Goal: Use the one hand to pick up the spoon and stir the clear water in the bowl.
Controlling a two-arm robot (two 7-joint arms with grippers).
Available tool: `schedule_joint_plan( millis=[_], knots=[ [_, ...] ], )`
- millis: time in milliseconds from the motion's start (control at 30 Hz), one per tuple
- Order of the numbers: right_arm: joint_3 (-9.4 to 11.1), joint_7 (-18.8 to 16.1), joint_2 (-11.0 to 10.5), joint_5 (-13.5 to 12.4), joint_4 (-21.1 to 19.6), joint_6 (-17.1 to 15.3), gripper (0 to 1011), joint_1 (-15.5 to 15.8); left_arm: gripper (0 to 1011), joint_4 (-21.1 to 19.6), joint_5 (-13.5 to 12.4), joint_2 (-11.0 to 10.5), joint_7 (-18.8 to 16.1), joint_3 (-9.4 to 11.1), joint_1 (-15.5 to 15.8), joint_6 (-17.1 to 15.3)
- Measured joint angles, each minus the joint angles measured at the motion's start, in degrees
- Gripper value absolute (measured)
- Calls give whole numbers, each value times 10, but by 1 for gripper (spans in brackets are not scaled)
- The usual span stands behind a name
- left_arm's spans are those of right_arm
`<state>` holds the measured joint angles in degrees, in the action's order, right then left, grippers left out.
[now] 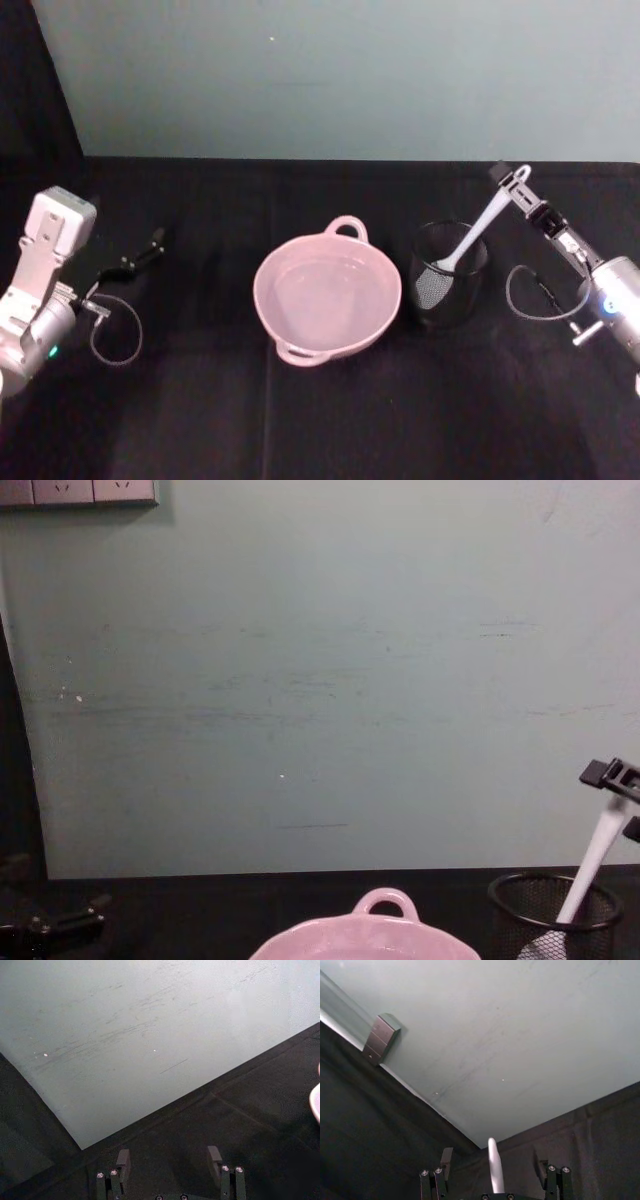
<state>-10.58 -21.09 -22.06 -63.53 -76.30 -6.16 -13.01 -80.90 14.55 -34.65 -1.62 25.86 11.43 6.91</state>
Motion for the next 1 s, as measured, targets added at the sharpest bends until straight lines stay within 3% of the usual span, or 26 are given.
schedule_joint_plan(
  millis=[200,333,1000],
  knots=[
    [-10,-4,1,-4,12,7,995,-6,1011,0,0,0,0,0,0,0],
    [-16,-14,-3,-3,19,24,928,-8,1011,0,0,0,0,0,0,0],
    [-26,1,-28,5,-5,47,303,5,1011,0,0,0,0,0,0,0]
  ],
)
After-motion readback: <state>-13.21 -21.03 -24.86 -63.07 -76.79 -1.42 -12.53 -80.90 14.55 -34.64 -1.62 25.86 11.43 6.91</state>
